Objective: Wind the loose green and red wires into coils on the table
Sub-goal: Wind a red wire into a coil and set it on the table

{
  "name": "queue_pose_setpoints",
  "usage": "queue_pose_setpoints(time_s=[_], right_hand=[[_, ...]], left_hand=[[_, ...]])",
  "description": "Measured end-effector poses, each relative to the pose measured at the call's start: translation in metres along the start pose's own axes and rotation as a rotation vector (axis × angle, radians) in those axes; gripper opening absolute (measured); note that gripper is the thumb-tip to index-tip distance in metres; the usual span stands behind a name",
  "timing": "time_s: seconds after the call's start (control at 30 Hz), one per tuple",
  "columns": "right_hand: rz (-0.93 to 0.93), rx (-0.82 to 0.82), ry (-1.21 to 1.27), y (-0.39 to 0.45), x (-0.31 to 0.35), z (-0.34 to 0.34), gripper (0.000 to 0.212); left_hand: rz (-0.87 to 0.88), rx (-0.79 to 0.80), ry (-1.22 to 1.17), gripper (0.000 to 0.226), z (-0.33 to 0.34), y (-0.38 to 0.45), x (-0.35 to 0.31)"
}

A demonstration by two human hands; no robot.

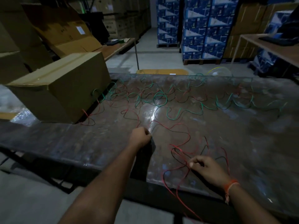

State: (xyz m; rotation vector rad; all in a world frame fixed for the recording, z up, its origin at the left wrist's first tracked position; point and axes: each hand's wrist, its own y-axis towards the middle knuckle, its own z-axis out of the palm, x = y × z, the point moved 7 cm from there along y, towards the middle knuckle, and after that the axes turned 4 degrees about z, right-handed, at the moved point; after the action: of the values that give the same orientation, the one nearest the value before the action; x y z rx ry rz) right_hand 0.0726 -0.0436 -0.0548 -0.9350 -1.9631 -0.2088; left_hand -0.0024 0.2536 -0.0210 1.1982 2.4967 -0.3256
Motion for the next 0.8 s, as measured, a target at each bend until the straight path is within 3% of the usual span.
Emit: queue_pose_setpoints(time_s=[0.2, 0.43, 0.57, 0.67, 0.8], right_hand=[[-0.063, 0.077, 0.003, -0.042, -0.019, -0.015, 0.009], [-0.010, 0.134, 0.334, -0.096, -0.048, -0.038, 0.011], [0.120, 0.143, 0.349, -0.116, -0.067, -0.049, 0.017], [0.164, 0.280, 0.246, -0.132, -0.075, -0.048, 0.020], [0.095, 0.429, 0.031, -0.146, -0.080, -0.046, 0.018]], left_hand=[[-0.114, -0.047, -0.085, 0.021, 0.031, -0.102, -0.036], [-0.079, 0.042, -0.172, 0.040, 0.077, -0.187, -0.075], [-0.032, 0.284, -0.263, 0.027, 0.115, -0.240, -0.095], [-0.008, 0.541, -0.121, 0.025, 0.137, -0.264, -0.109], [0.041, 0.538, 0.110, 0.031, 0.118, -0.256, -0.129]])
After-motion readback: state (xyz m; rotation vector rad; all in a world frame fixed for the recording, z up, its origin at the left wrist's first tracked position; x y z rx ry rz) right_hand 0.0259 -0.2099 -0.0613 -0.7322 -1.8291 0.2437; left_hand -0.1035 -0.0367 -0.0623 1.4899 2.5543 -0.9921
